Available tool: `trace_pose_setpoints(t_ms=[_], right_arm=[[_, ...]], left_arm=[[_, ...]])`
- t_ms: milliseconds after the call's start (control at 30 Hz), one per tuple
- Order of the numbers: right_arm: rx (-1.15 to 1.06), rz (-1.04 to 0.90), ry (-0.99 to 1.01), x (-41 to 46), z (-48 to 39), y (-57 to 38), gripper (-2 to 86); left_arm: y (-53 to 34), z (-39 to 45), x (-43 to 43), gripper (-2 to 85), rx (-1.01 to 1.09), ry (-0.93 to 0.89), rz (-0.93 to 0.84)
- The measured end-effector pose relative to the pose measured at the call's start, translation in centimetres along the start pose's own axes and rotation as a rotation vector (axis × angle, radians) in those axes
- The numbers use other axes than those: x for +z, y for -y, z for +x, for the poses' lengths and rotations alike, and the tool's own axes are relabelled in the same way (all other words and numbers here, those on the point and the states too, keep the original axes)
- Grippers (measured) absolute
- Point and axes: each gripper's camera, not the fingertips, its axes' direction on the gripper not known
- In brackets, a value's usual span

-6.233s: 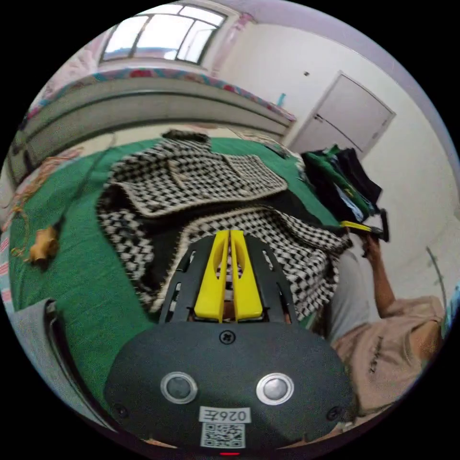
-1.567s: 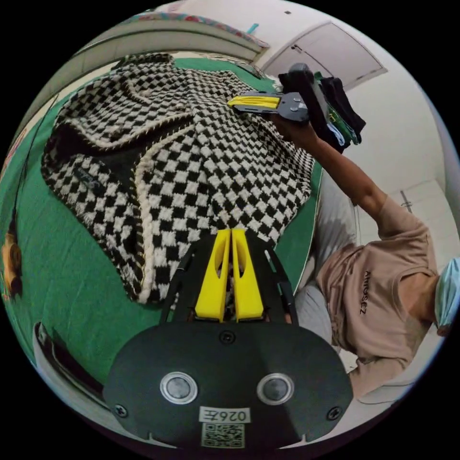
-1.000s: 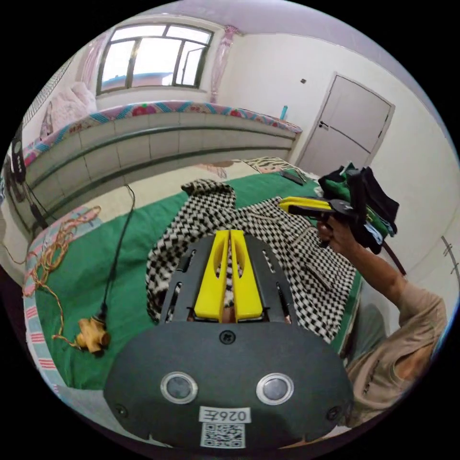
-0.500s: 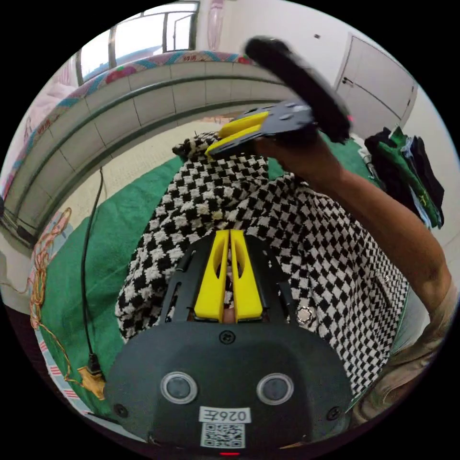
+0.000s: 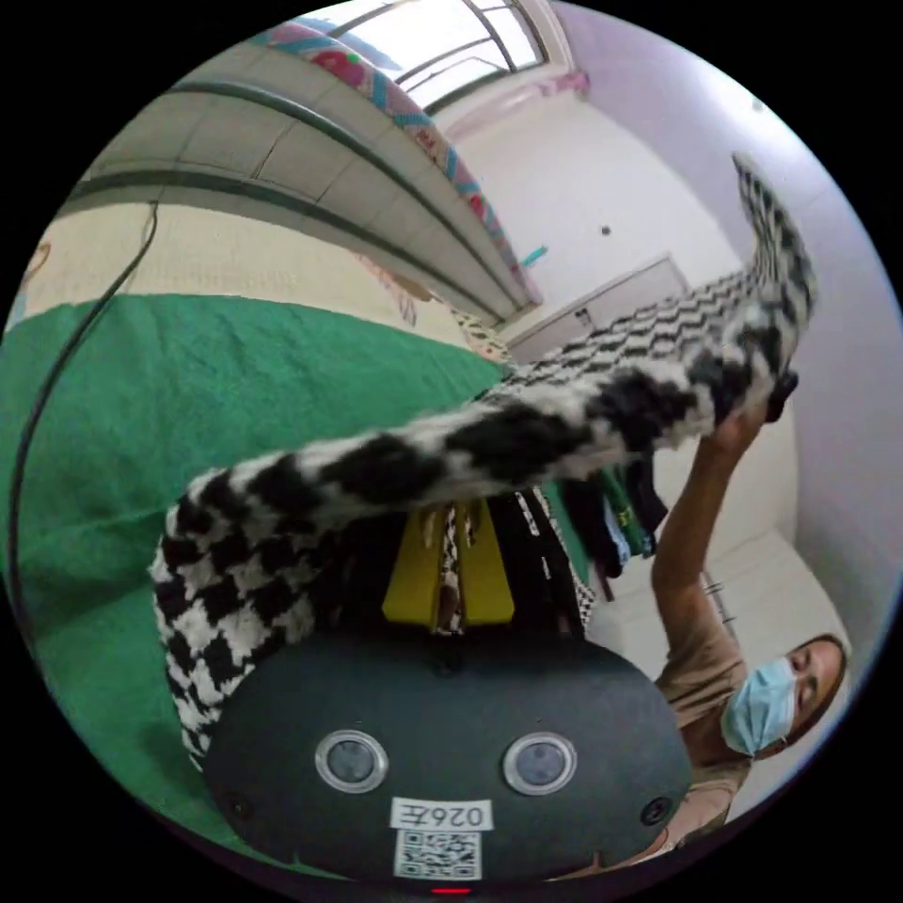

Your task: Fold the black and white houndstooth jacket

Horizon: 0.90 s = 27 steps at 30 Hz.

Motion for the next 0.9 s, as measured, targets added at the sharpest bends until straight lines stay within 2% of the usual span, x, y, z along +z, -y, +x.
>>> trace_pose_setpoints(t_ms=[33,133,167,233,300,400,467,567,733,833,900], right_arm=[[-0.023,0.009,0.019,-0.9,-0.6,-0.2,-1.4],[-0.071,-0.048,0.283,-4.5,-2.9,-2.9,-1.2],[-0.095,-0.111,0.364,-5.7,-4.0,-5.0,-1.2],[-0.122,-0.241,0.407,-7.3,-6.0,-9.2,-1.0],[-0.165,-0.46,0.461,-8.7,-8.5,-15.8,0.2],[-0.245,-0.779,0.456,-9.9,-11.3,-22.8,4.9],[-0.263,-0.804,0.374,-11.3,-12.2,-24.6,5.9],[-0.208,-0.725,0.275,-13.0,-12.6,-25.4,5.6],[-0.085,-0.618,0.275,-12.0,-12.7,-27.3,3.5],[-0.107,-0.729,0.27,-9.2,-13.5,-30.2,2.0],[-0.134,-0.895,0.439,-7.0,-14.0,-33.0,0.0]], left_arm=[[-0.6,-0.4,-1.5,-0.9,-0.031,-0.054,0.041],[-3.0,-0.7,-4.9,-1.0,-0.083,-0.067,0.079],[-4.2,-0.8,-6.3,-1.0,-0.084,-0.145,0.096],[-6.4,-0.9,-8.4,-1.0,-0.082,-0.25,0.11],[-8.9,-0.7,-10.5,-1.0,-0.098,-0.237,0.114],[-12.6,-0.4,-13.7,-1.0,-0.192,-0.087,0.123],[-14.3,0.4,-15.2,-1.0,-0.247,0.022,0.154],[-14.0,2.4,-14.6,-1.0,-0.211,0.028,0.174],[-10.7,6.0,-8.9,-1.0,-0.082,0.104,0.072],[-8.6,6.6,-3.7,-0.9,-0.041,0.241,-0.025],[-7.4,5.9,-0.3,-0.9,-0.05,0.434,-0.155]])
